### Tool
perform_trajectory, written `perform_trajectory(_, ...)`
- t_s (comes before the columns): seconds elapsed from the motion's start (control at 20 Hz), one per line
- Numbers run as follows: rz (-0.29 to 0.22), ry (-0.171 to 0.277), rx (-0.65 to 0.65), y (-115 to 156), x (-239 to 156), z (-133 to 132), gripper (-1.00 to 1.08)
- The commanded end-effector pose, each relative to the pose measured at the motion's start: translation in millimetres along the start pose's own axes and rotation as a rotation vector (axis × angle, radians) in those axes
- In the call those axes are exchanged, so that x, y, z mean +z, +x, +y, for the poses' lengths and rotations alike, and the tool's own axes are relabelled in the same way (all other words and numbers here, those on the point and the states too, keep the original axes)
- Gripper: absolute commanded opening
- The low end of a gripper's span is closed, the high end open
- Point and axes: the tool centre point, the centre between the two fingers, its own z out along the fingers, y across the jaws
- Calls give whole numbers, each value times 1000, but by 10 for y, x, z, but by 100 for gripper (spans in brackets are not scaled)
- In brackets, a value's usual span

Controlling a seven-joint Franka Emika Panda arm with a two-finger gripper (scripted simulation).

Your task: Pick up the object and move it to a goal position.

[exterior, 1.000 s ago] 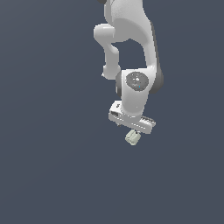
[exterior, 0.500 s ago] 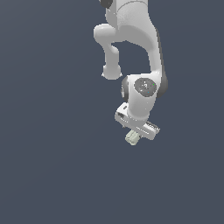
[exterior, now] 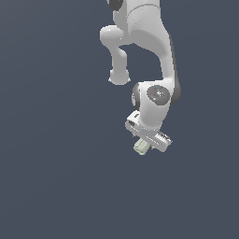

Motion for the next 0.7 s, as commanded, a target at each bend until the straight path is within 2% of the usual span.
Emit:
perform_trajectory(0.0, 0, 0, 0, 0, 0, 0, 100)
perform_trajectory(0.25, 0, 0, 1, -1, 102, 2, 100)
perform_trajectory(0.65, 1, 0, 4, -8, 475, 7, 100)
